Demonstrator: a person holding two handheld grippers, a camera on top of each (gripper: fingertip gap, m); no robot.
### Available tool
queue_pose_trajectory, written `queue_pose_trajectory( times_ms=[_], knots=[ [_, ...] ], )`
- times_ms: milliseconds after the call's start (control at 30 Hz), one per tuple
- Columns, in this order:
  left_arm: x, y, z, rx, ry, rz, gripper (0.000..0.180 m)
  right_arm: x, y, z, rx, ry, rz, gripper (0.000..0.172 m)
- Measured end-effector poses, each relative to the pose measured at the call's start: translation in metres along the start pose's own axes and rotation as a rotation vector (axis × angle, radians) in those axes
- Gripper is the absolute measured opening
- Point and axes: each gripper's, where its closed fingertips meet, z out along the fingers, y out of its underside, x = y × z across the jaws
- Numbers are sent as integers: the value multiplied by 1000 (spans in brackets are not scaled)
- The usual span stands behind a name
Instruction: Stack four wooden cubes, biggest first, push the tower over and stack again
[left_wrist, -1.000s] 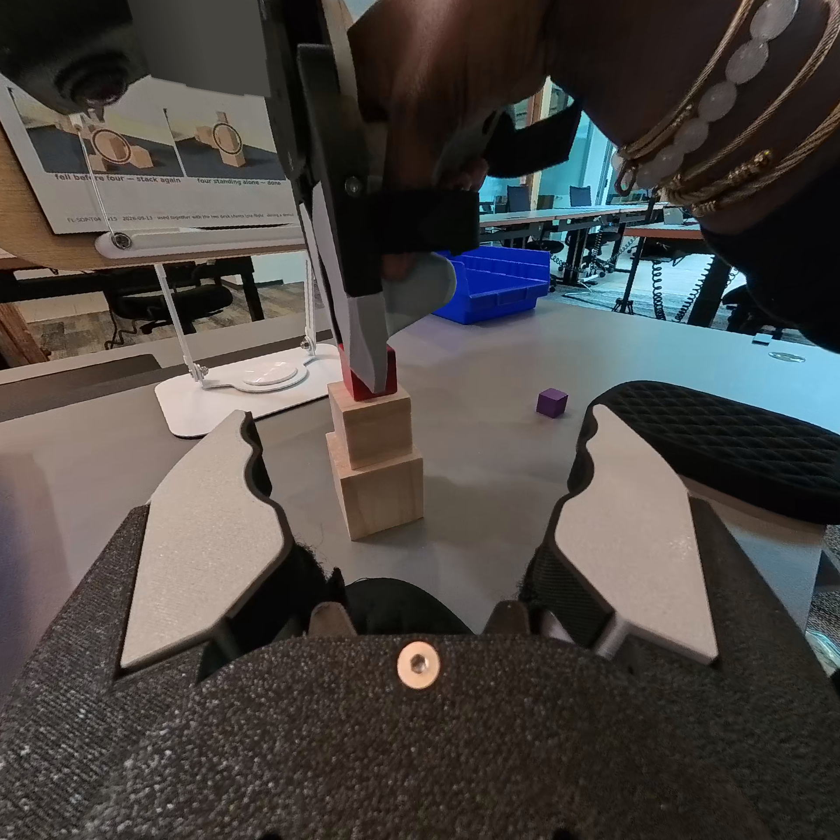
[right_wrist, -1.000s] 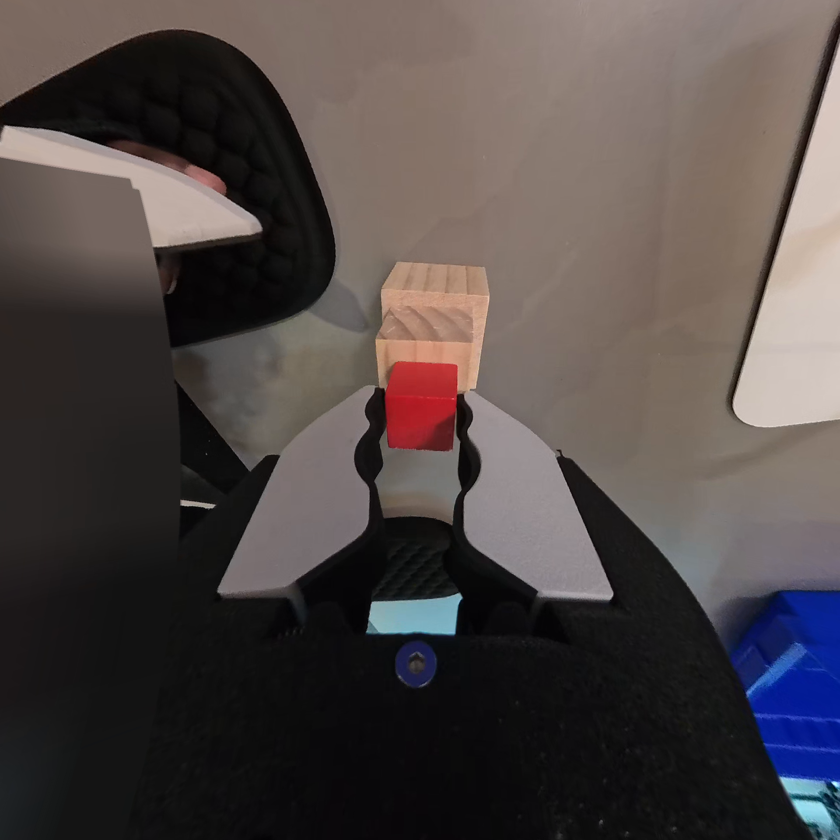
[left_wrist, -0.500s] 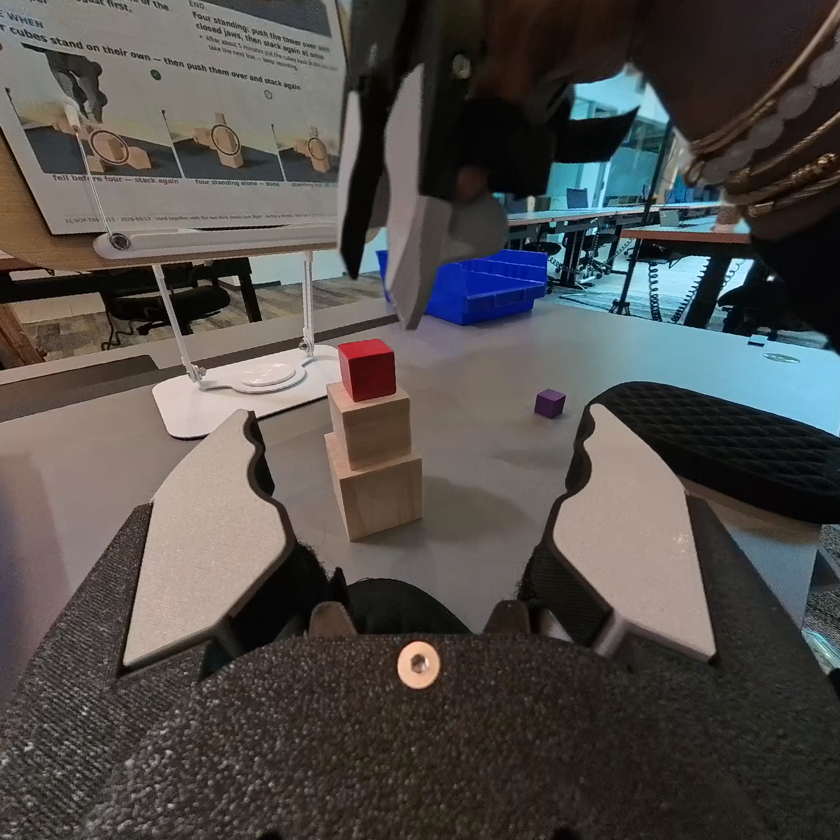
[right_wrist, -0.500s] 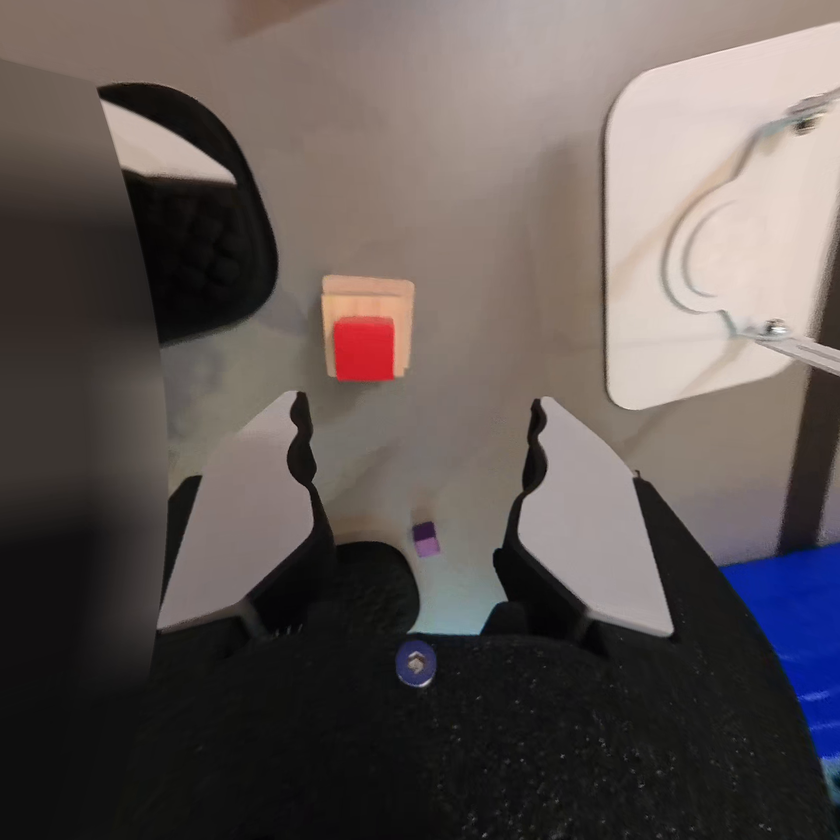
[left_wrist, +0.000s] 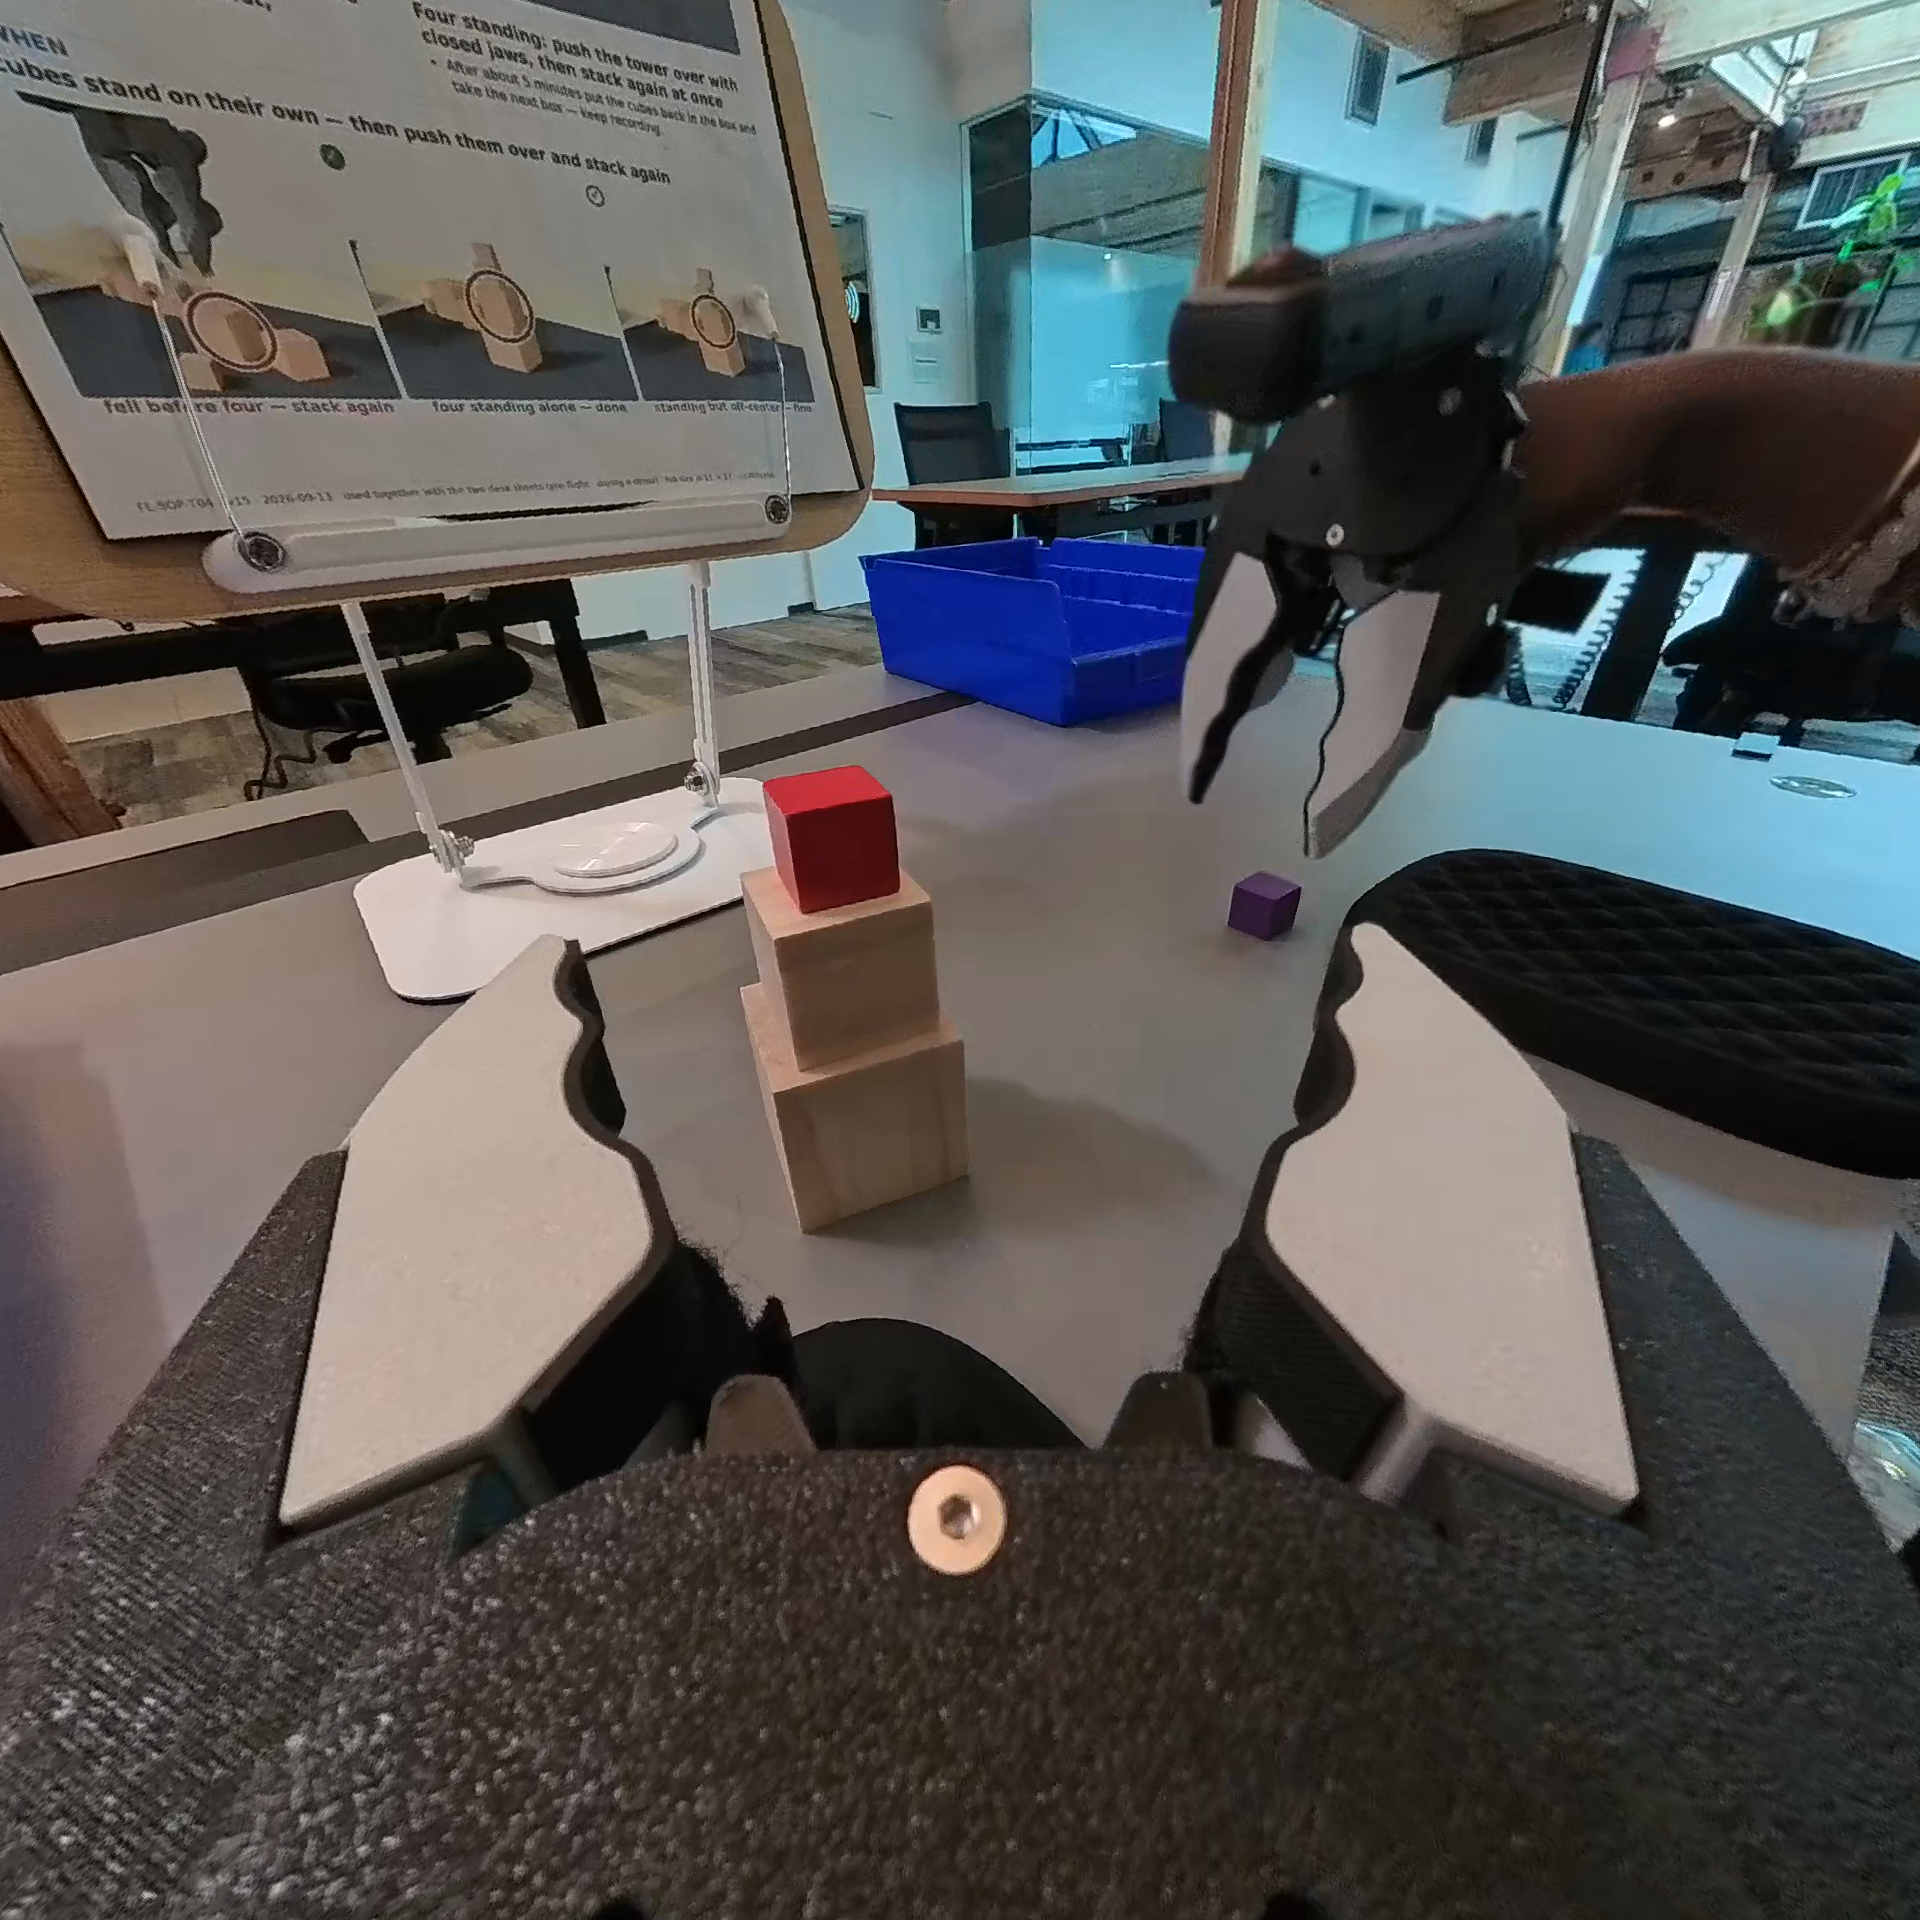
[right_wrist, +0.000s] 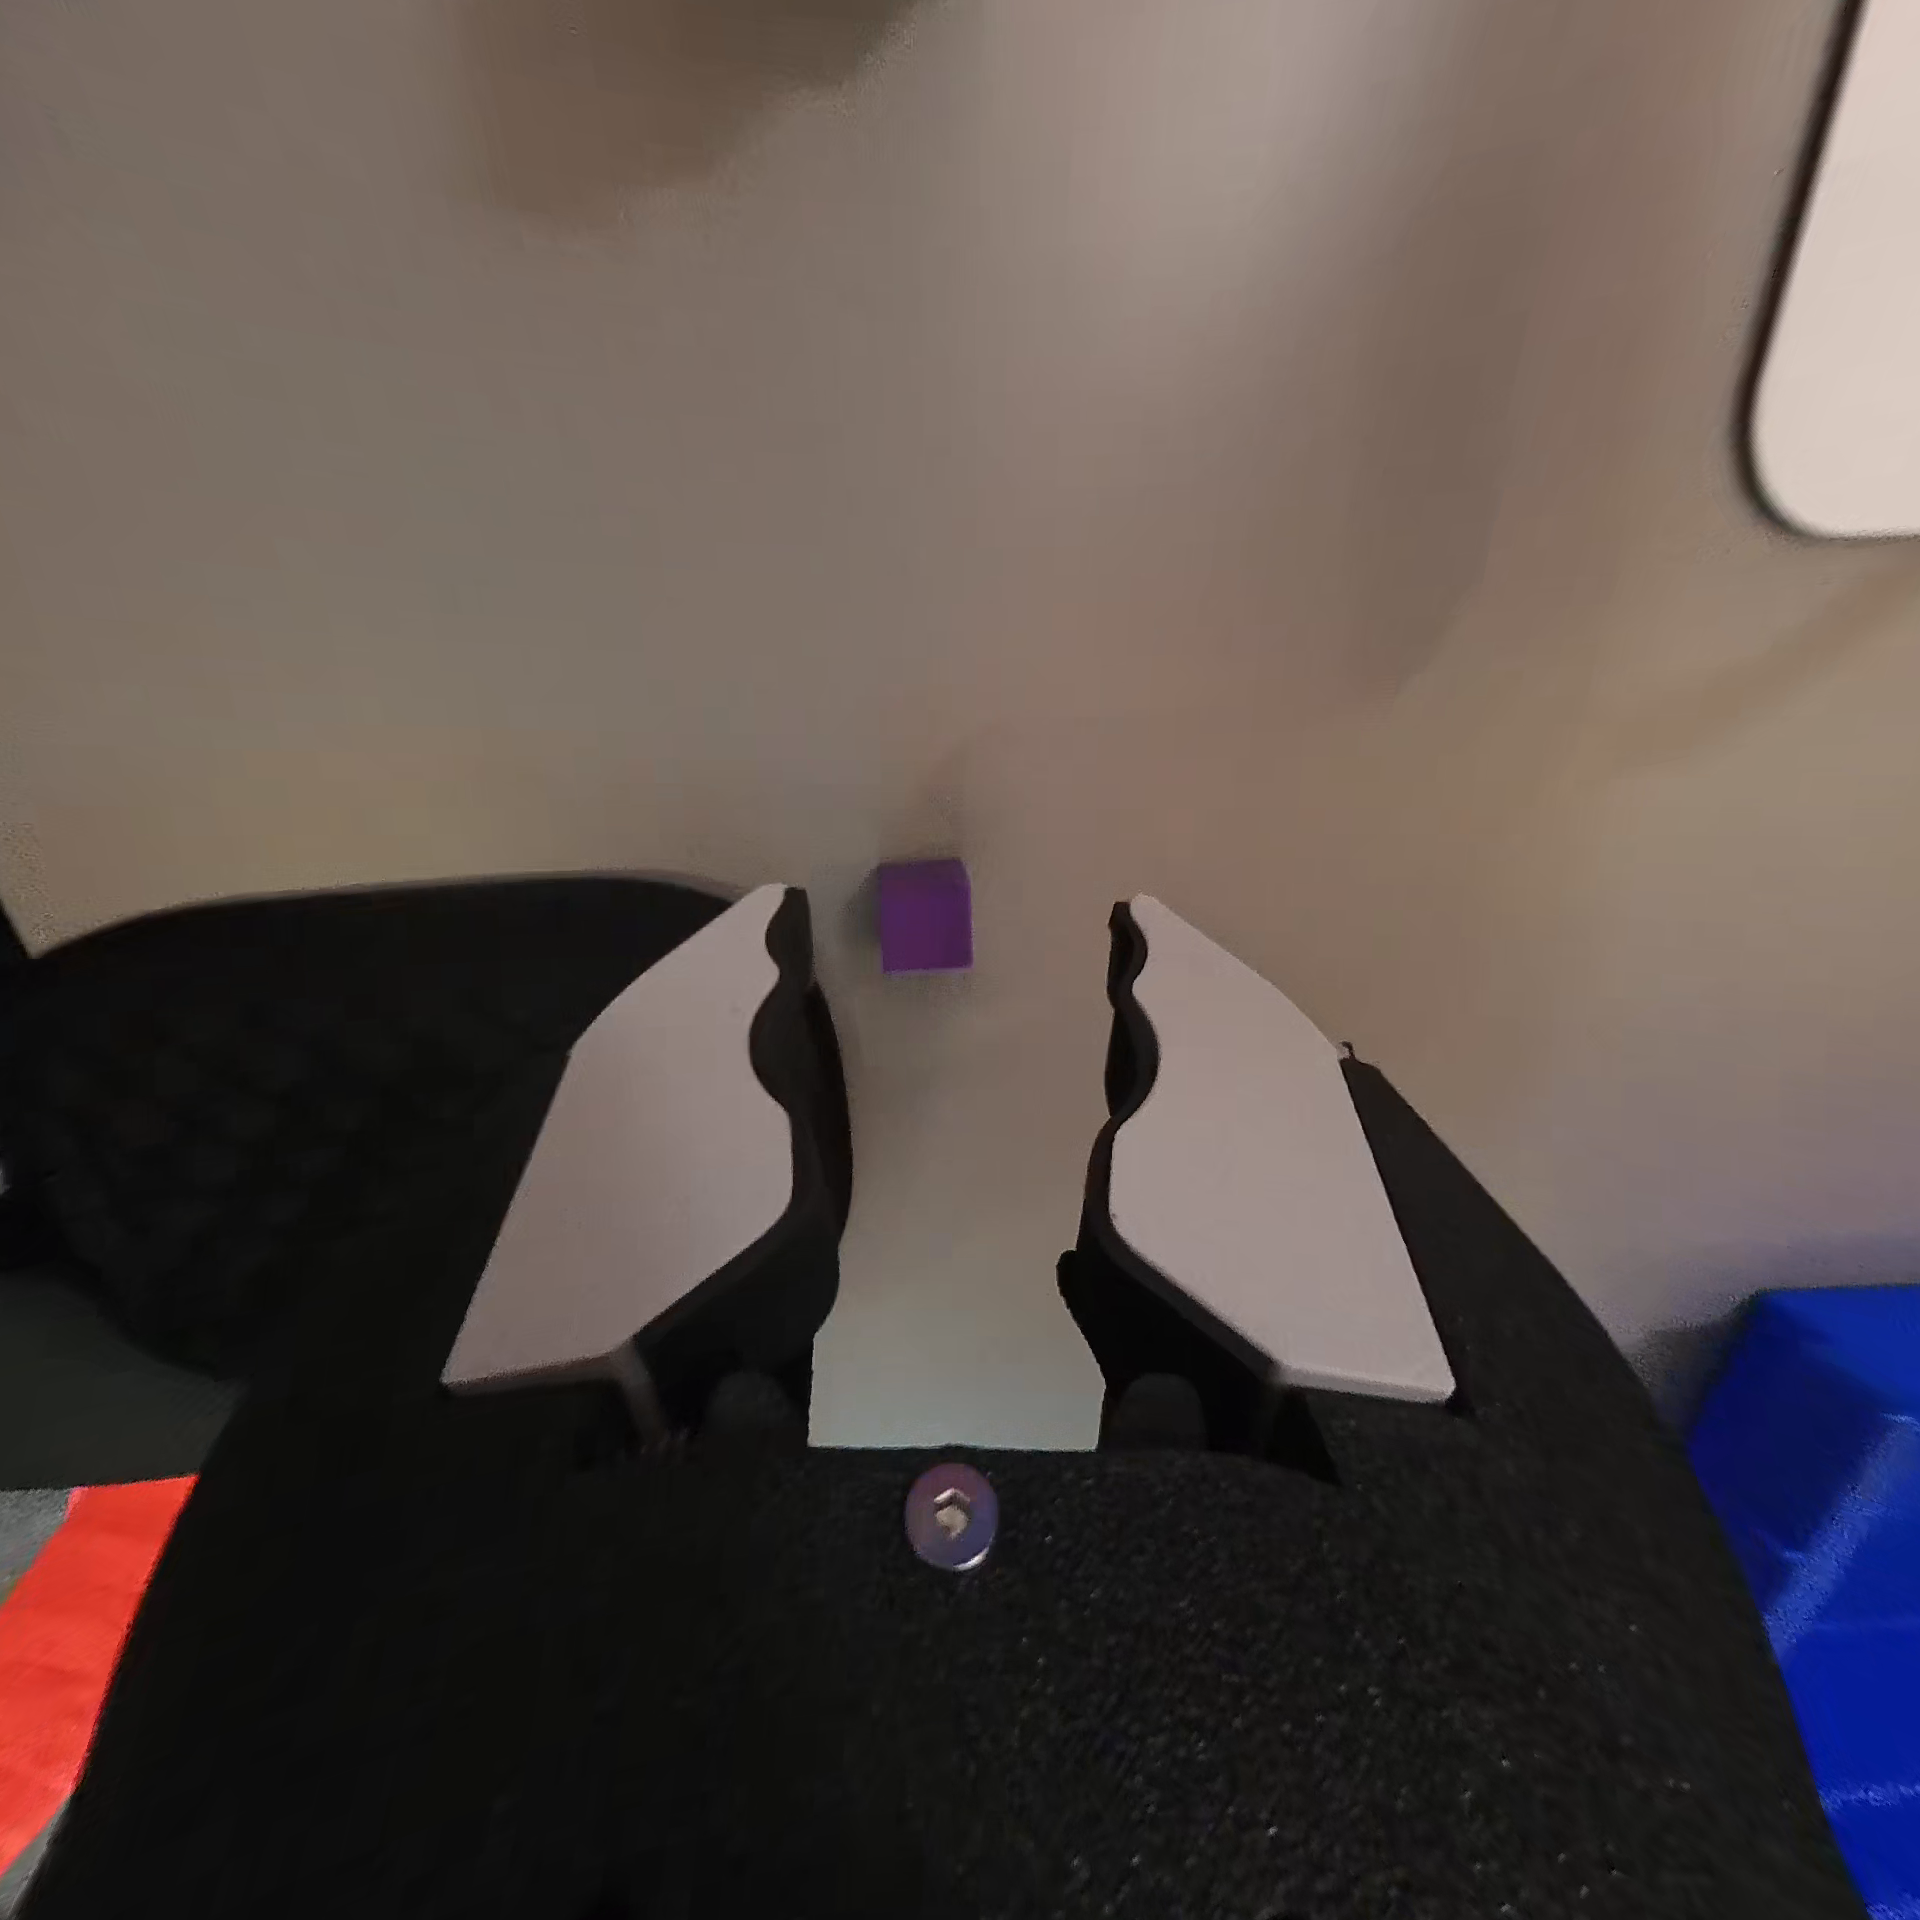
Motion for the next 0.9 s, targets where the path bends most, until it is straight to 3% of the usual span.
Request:
queue_pose_trajectory(
  times_ms=[200, 600, 733, 900],
  knots=[
    [0, 0, 0, -3, -3, 7, 128, -5, 18, 19, 3, -3, 17, 45],
    [0, 1, 1, -10, -4, 8, 128, -5, 22, 32, 52, -11, 69, 21],
    [0, 2, 2, -13, -4, 9, 128, 1, 4, 12, 109, 15, 168, 21],
    [0, 1, 2, -13, -4, 9, 127, 3, -53, -30, 166, 18, 233, 21]
  ],
)
